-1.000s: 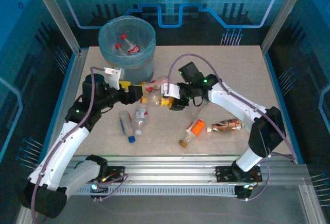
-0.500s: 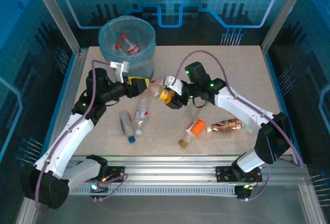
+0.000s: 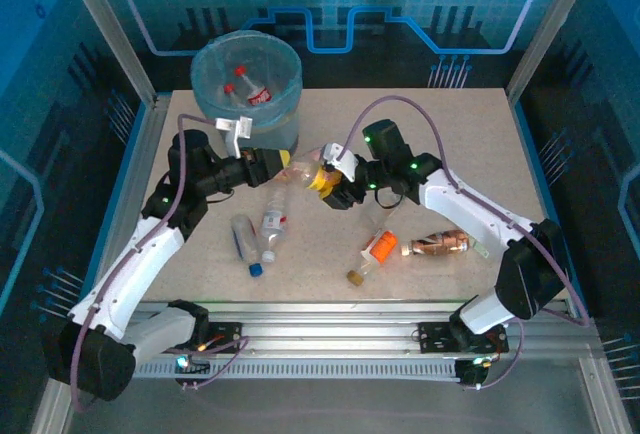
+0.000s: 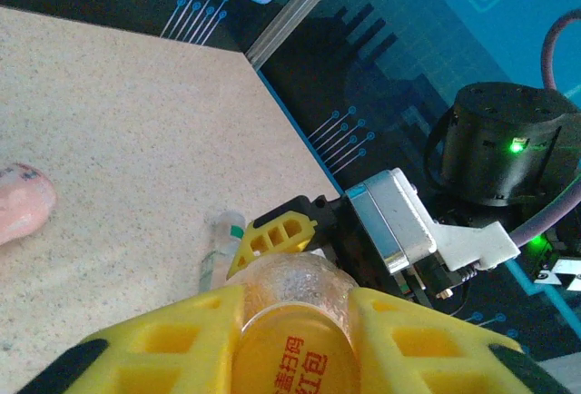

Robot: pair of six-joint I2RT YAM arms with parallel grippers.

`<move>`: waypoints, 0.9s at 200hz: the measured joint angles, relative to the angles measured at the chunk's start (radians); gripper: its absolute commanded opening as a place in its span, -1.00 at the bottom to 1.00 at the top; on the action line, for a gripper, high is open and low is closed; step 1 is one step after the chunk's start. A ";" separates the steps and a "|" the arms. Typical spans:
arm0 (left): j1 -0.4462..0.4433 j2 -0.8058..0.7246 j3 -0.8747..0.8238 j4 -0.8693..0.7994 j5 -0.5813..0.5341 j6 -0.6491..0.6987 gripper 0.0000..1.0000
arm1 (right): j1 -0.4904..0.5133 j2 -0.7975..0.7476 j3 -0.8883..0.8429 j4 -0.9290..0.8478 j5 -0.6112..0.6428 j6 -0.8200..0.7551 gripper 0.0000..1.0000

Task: Put the plastic bottles in the bin

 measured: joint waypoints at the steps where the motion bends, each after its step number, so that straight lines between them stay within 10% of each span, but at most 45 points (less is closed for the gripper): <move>1: 0.000 0.000 0.000 0.001 0.000 0.000 -0.22 | 0.000 0.000 0.000 0.000 0.000 0.001 0.22; 80: 0.004 0.037 0.029 0.011 0.016 -0.039 -1.00 | -0.006 0.000 0.001 0.002 -0.019 0.051 0.22; 128: 0.004 0.048 0.051 0.014 0.006 -0.062 -1.00 | -0.006 0.000 0.013 0.003 -0.019 0.055 0.29; 157: 0.004 0.066 0.083 0.039 -0.003 -0.095 -0.42 | -0.006 0.000 0.041 0.001 -0.024 0.067 0.25; 180: 0.004 0.093 0.115 0.064 -0.002 -0.110 -0.44 | -0.006 0.000 0.075 -0.022 -0.031 0.073 0.25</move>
